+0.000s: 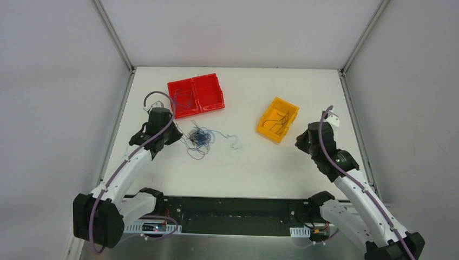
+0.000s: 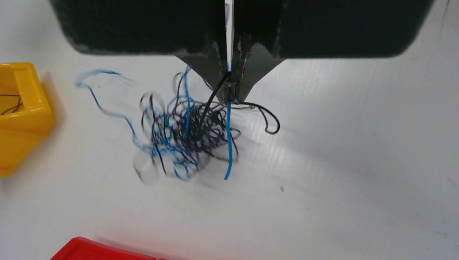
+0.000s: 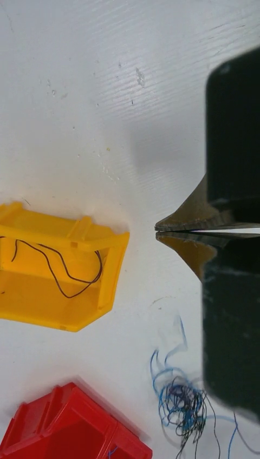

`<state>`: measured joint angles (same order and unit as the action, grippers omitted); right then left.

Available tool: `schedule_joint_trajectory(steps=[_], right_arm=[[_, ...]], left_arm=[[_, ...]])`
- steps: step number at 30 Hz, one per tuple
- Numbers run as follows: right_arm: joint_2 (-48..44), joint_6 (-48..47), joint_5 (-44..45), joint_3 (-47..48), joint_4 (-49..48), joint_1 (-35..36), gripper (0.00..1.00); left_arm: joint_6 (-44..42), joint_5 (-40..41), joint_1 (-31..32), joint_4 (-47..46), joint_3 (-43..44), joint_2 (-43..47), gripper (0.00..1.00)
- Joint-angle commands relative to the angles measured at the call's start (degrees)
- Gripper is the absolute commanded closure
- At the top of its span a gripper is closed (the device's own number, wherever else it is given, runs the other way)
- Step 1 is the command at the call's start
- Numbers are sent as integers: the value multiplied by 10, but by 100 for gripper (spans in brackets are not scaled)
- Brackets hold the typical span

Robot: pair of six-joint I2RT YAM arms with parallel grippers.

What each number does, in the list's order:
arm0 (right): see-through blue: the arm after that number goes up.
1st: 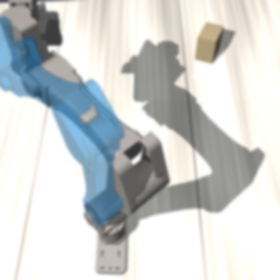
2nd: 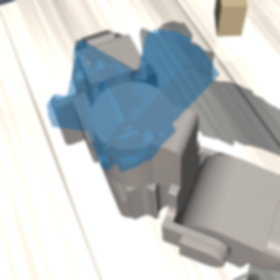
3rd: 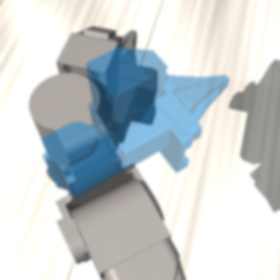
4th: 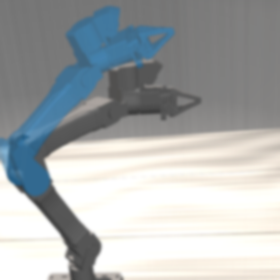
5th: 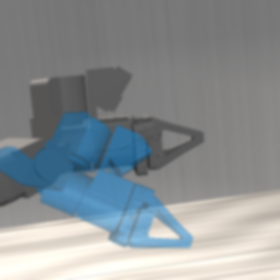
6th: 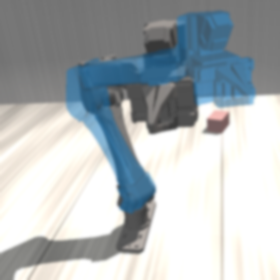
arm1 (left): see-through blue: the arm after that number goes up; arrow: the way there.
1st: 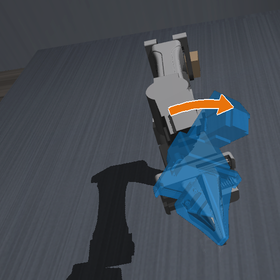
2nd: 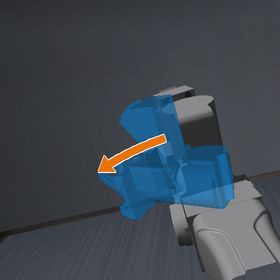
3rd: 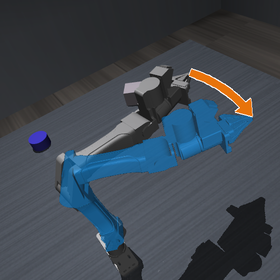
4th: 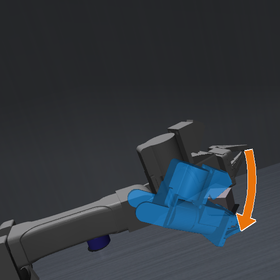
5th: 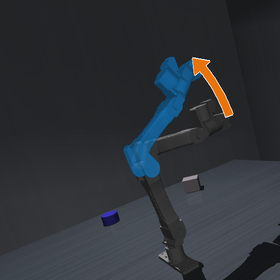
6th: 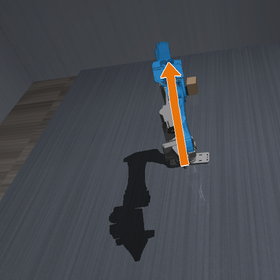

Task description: Untangle the cables

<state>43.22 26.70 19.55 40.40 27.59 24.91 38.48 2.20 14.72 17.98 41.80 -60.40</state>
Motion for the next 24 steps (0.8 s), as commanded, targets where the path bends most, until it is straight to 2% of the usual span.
schedule_joint_trajectory(steps=[1, 12, 17, 21, 24], right_arm=[[6, -13, 2, 10, 19, -2, 100], [32, -39, -135, 0, -19, -2, 100], [34, -51, -250, -12, -64, -1, 100], [47, -58, -370, -22, -107, 0, 100], [64, -57, -407, -24, -134, 13, 100]], left_arm=[[9, 64, -2, 39, -8, 39, 100], [-14, -11, -2, 36, 9, 25, 100], [-29, -83, 3, 17, 15, 13, 100], [-42, -125, 36, -11, 16, -1, 100], [-66, -132, 85, -31, 27, -12, 100]])
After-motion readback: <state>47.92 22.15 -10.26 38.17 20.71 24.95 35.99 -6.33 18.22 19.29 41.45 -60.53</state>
